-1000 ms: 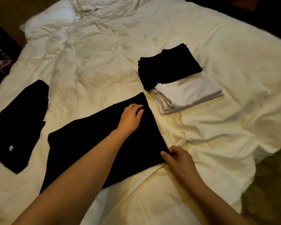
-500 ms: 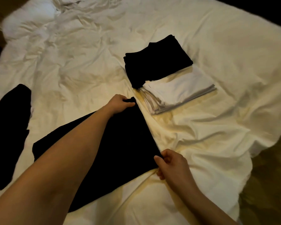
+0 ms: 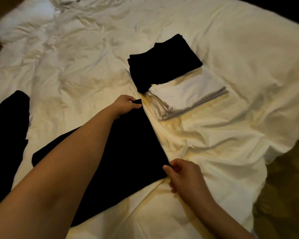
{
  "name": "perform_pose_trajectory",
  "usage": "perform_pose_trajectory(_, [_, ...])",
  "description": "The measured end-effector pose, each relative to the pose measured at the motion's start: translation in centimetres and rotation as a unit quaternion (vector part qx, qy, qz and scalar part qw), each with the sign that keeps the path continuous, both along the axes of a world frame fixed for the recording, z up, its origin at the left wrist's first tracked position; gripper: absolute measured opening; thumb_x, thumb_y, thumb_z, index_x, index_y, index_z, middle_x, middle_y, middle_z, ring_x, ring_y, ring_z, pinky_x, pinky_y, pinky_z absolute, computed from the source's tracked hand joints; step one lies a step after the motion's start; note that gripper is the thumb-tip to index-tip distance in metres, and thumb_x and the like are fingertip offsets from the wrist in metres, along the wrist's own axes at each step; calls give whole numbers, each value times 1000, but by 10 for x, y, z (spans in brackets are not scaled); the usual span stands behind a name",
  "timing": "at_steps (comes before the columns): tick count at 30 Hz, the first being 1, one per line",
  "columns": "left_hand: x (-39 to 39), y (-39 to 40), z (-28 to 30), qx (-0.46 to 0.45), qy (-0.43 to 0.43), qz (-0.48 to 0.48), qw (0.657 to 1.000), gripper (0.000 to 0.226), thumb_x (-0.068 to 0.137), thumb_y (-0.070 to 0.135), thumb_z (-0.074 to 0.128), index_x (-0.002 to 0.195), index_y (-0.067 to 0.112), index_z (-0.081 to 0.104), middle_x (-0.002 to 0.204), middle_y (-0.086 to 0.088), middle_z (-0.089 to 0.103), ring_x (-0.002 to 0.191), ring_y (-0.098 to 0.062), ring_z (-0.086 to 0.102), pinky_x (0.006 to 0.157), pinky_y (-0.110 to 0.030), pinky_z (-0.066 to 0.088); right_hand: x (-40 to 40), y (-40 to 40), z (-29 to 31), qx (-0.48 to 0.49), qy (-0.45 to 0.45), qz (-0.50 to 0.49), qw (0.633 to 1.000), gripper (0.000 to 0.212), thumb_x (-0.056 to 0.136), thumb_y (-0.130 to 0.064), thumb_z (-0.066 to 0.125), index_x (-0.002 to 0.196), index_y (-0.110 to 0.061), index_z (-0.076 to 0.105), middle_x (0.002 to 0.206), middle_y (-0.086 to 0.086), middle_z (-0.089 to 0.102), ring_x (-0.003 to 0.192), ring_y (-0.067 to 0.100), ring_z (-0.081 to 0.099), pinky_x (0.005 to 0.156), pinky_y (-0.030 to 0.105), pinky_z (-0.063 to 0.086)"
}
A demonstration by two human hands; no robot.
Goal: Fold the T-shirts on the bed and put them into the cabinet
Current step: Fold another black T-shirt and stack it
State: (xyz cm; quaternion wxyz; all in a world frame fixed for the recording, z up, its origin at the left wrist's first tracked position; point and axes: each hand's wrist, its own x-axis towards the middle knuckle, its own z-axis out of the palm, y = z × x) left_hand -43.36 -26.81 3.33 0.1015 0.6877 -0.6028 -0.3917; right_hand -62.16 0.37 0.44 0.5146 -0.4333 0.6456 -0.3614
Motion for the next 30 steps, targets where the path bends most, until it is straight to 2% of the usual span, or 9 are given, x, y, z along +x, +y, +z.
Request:
perform_pose_trajectory(4, [-9,4,-17,-86,1,10,996,13,90,24,74,93,13,68,92,-11,71,69,-19,64,60,-24,49,-11,-6,-6,-39,115,29,992,25,92,-35,67,73,-18,67,54,-2,63,50,10,60,59,37,54])
perform_pose_trajectory(7, [-10,7,-33,-118,-11,23,993,15,90,28,73,95,15,67,96,-9,70,87,-25,67,70,-29,48,-13,-8,-9,-37,144,49,988,27,92,-34,66,71,-17,66,54,-2,63,52,11,59,64,37,53])
perform_pose_trajectory(10, [-11,10,-39,-155,-75,17,985,26,91,41,68,107,21,66,110,-4,68,106,-26,63,90,-37,47,-11,-8,-10,-45,165,55,984,26,94,-34,65,74,-18,65,55,-3,62,54,9,59,66,35,52])
perform_pose_trajectory(13, [-13,23,-39,-223,-175,-15,959,53,96,52,57,138,20,52,136,-9,56,129,-30,49,107,-43,34,-9,-5,-9,-63,172,28,983,22,93,-40,65,86,-20,64,64,-7,63,64,6,60,66,27,50])
perform_pose_trajectory(16, [-12,57,-44,-236,-171,-23,956,63,101,52,47,151,15,38,153,-11,40,146,-29,29,121,-46,17,-7,-1,-9,-85,189,11,978,29,92,-49,61,108,-25,62,75,-10,62,75,7,59,72,27,49])
perform_pose_trajectory(20, [-1,129,-52,-208,-151,54,965,62,102,51,43,152,16,37,161,-11,30,152,-26,15,124,-43,5,0,9,-8,-178,232,-26,956,21,92,-36,66,107,-21,63,78,-18,51,68,4,52,60,22,43])
perform_pose_trajectory(23, [10,182,-54,-208,-154,67,964,60,102,51,41,154,22,34,165,-5,21,154,-21,6,123,-38,-2,18,15,-4,-253,231,-14,939,14,93,-34,62,100,-22,63,85,-16,57,72,4,54,57,13,40])
perform_pose_trajectory(26, [30,228,-56,-204,-169,73,962,58,103,52,37,155,27,31,166,-2,17,154,-17,1,123,-36,-5,47,18,-4,-282,215,87,931,27,93,-42,50,102,-21,64,93,-10,58,80,5,56,64,20,48])
perform_pose_trajectory(30, [66,281,-58,-202,-202,36,958,77,93,71,9,155,32,30,166,4,13,153,-9,-5,121,-30,-12,87,16,-8,-308,240,175,904,28,93,-40,49,101,-19,65,99,-6,58,91,12,54,79,22,45])
